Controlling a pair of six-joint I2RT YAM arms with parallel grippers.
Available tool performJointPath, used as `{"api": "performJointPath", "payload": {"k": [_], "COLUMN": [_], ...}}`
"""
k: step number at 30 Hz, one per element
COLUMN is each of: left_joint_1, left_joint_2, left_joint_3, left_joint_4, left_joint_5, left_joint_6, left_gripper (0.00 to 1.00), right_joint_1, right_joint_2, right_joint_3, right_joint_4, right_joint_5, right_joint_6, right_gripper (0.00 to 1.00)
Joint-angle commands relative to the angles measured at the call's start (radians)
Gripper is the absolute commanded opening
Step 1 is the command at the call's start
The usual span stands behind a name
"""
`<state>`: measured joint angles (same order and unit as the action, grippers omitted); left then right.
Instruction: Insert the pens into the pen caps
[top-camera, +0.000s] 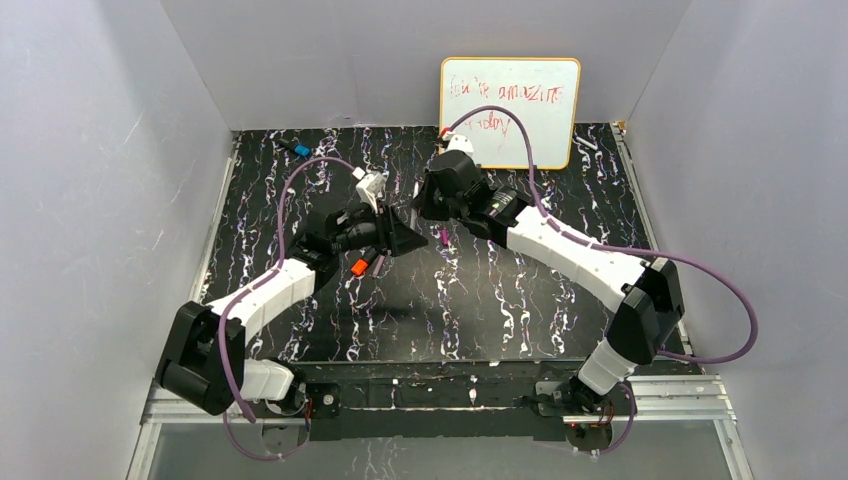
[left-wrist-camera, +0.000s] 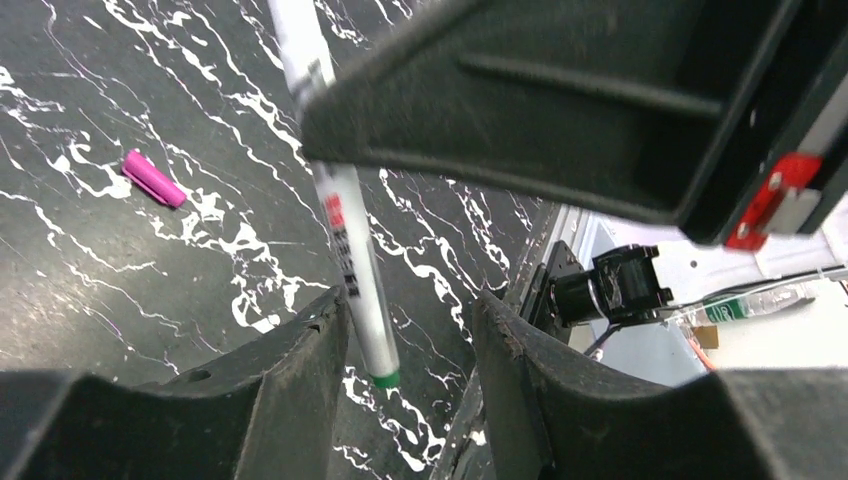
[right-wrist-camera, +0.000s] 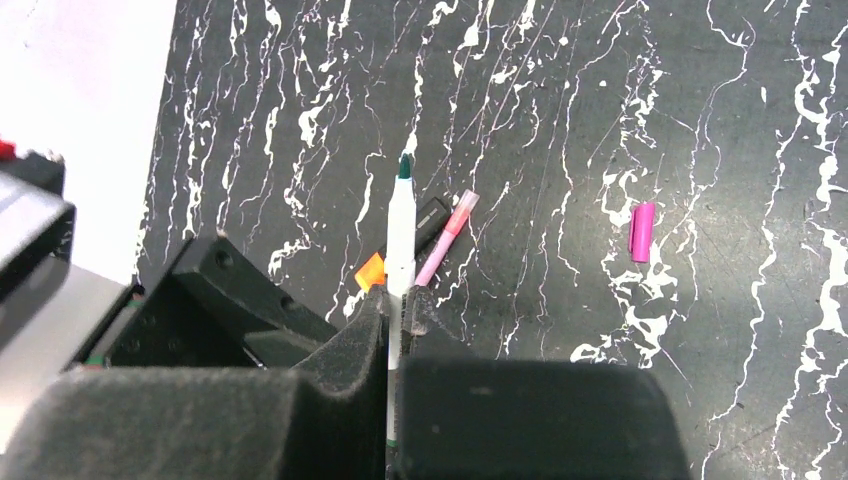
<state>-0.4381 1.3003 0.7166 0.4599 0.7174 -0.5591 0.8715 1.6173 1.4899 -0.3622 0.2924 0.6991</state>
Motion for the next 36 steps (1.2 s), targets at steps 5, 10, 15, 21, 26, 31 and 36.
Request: {"api": "performJointPath", "payload": {"k": [5, 10, 15, 21, 26, 31, 36], "left_joint_1": [-0.005, -0.008, -0.010, -0.009, 0.063, 0.223, 0.250], "left_joint_2": [0.049, 0.086, 0.081, 0.062, 0.071, 0.048, 0.058], "left_joint_3": [0.125, 0.146, 0.132, 0.091, 0.039, -0.044, -0.018], "left_joint_4": [-0.022, -0.006, -0.022, -0.192, -0.257, -0.232, -0.300], "left_joint_5": [-0.067, -0.042, -0.038, -0.127, -0.188, -0.118, -0.039], "left_joint_6": [0.042, 0.021, 0.030, 0.134, 0.133, 0.078, 0.147], "left_gripper": [0.45, 0.33, 0.00, 0.00, 0.00, 0.00, 0.00], "right_joint_1": [0.000, -0.002, -0.001, -0.015, -0.089, -0.158, -0.185], "right_joint_2": [-0.102, -0.116, -0.120, -0.177, -0.202, -0.122, 0.126], "right_joint_3": [-0.023, -0.041, -0.045, -0.121, -0.199, -0.215, -0.033], "right_joint_4": [0.006, 0.010, 0.016, 0.044, 0.080, 0.109, -0.050], "right_joint_5": [-0.006, 0.006, 0.010, 0.176, 0.109, -0.065, -0.204], "right_joint_6": [0.005, 0.010, 0.007, -0.015, -0.068, -0.196, -0.376], "right_gripper": [0.01, 0.01, 0.01, 0.90, 0.80, 0.65, 0.48]}}
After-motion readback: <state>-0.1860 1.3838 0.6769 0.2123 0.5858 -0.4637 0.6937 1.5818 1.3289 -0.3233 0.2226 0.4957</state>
